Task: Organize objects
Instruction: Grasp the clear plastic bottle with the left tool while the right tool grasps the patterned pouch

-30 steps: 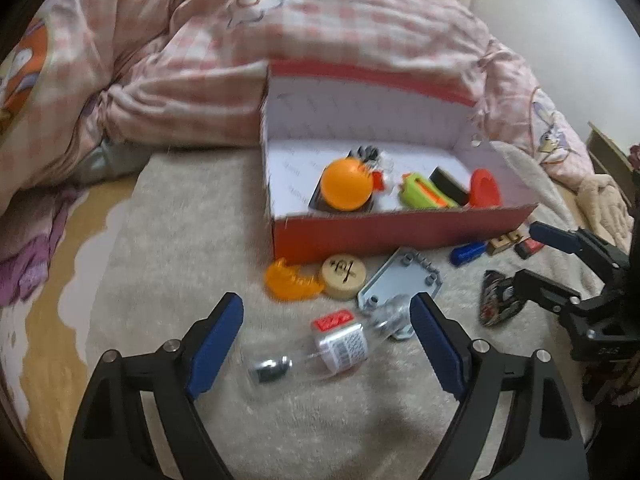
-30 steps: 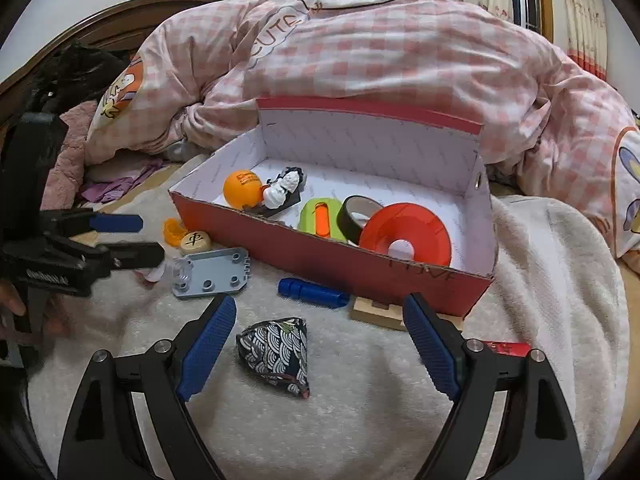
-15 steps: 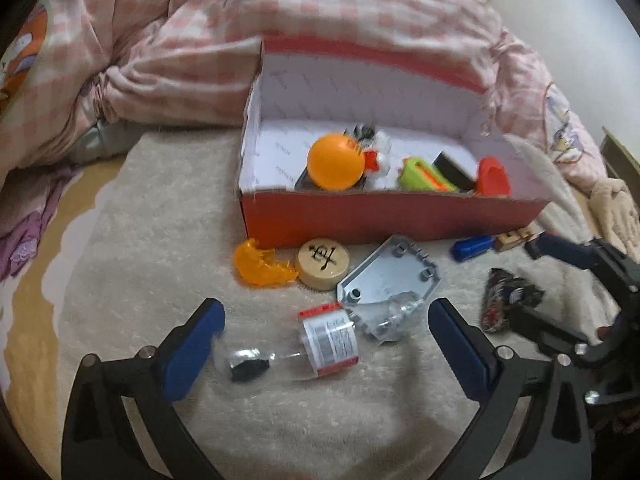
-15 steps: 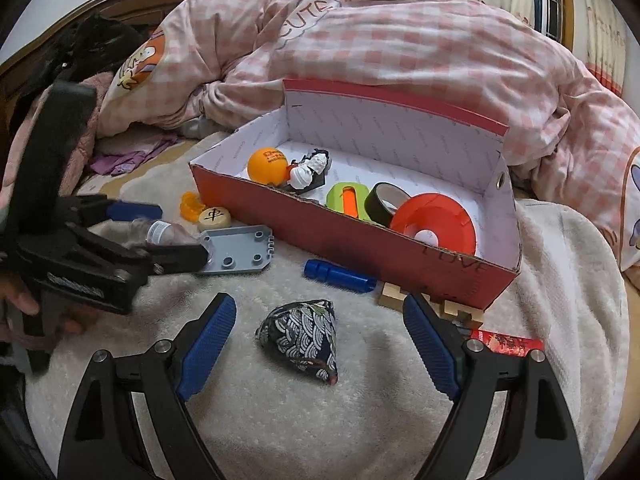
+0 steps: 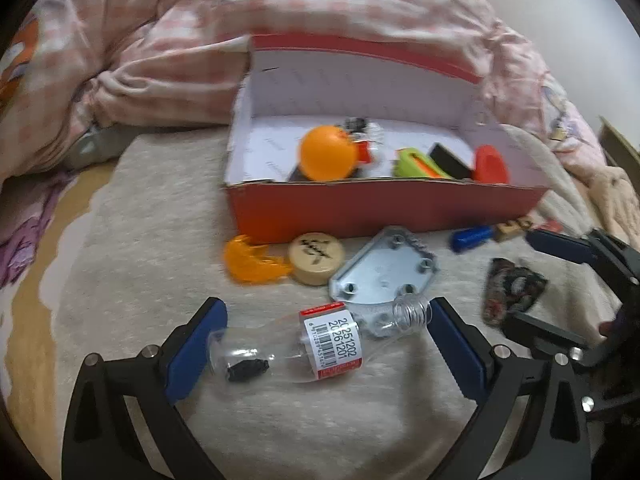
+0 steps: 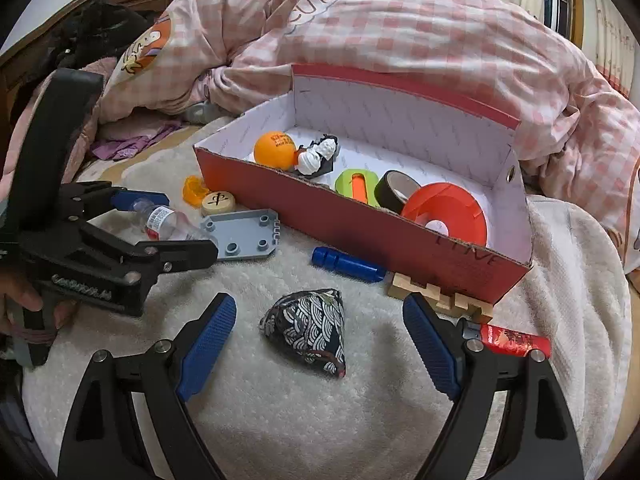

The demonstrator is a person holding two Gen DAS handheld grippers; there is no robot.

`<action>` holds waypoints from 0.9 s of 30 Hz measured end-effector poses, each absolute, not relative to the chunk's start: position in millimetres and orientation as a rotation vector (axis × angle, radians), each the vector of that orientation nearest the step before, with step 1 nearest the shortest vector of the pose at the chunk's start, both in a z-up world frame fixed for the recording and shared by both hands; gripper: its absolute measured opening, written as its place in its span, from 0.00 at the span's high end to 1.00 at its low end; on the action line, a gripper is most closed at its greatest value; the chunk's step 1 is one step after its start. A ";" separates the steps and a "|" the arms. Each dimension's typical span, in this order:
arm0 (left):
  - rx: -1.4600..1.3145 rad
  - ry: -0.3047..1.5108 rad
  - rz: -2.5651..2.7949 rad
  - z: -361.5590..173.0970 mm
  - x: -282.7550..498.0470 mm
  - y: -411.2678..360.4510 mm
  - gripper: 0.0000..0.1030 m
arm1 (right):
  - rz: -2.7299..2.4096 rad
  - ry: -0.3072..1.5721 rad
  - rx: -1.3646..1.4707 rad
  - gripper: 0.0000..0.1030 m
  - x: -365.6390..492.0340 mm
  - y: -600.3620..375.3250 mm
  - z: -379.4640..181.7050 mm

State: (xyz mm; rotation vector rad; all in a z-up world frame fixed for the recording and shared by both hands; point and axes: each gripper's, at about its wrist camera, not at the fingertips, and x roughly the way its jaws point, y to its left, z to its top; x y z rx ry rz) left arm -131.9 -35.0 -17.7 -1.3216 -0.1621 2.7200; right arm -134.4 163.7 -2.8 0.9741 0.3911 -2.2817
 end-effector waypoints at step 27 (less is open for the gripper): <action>-1.043 -0.020 2.751 14.1 -115.7 -25.9 0.02 | -2.175 0.352 1.060 0.58 -139.5 161.3 -13.2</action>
